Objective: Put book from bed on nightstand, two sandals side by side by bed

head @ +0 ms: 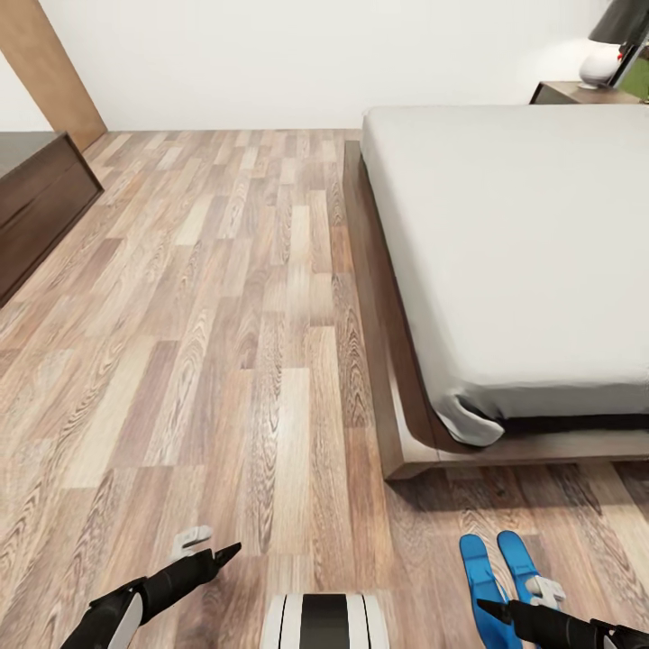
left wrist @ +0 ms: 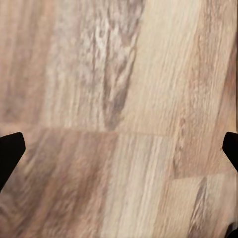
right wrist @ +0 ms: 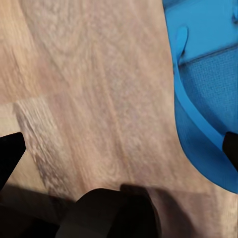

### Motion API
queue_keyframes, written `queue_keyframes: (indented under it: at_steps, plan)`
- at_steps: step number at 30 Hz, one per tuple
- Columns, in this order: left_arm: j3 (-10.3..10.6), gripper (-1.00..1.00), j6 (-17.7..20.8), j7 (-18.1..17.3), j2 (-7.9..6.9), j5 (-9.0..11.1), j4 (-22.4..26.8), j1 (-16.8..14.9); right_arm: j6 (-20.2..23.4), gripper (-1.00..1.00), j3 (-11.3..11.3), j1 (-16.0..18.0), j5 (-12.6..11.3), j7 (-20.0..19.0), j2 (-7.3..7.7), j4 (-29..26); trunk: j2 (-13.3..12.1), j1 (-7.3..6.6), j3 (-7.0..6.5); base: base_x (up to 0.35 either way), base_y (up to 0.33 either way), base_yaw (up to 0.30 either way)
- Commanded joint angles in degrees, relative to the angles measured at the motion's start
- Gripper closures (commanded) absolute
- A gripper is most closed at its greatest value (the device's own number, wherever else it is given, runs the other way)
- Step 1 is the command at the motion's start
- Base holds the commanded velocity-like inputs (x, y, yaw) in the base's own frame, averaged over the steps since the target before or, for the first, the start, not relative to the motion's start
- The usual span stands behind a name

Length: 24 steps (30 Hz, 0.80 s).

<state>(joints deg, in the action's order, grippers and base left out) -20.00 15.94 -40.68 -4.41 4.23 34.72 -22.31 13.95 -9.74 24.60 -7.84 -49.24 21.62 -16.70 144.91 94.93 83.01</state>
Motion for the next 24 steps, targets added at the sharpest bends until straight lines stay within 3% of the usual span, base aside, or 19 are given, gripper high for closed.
queue_keyframes:
  at_steps: [1,17,20,22,24]
  plan:
    - [-0.13,-1.00,0.59,-0.19,0.01,0.43,0.00,-0.02,0.55,-1.00,-0.11,0.01,-0.43,-0.12,0.00,0.00,0.00,-0.03,-0.19,0.000,0.000,0.000]
    - [0.00,-1.00,0.55,0.20,0.35,0.35,-0.14,-0.02,0.55,-1.00,-0.08,0.01,-0.38,-0.02,-0.15,0.15,-0.22,-0.45,-3.74,0.000,0.000,0.000]
    - [0.08,-1.00,0.25,0.53,1.33,-0.02,-2.03,-0.02,-0.55,-1.00,0.03,0.01,-0.21,1.08,-2.79,2.93,-0.26,-0.52,-4.40,0.000,0.000,0.000]
    - [0.25,-1.00,-0.67,1.34,1.68,-0.19,-3.41,-0.02,-4.39,-1.00,0.13,0.01,-0.13,3.62,-5.09,5.27,-0.28,-0.57,-4.85,0.000,0.000,0.000]
    - [0.37,-1.00,-1.52,2.80,1.97,-0.26,-3.99,-0.02,-7.68,-1.00,0.19,0.01,-0.10,6.45,-6.05,6.22,-0.31,-0.63,-5.29,0.000,0.000,0.000]
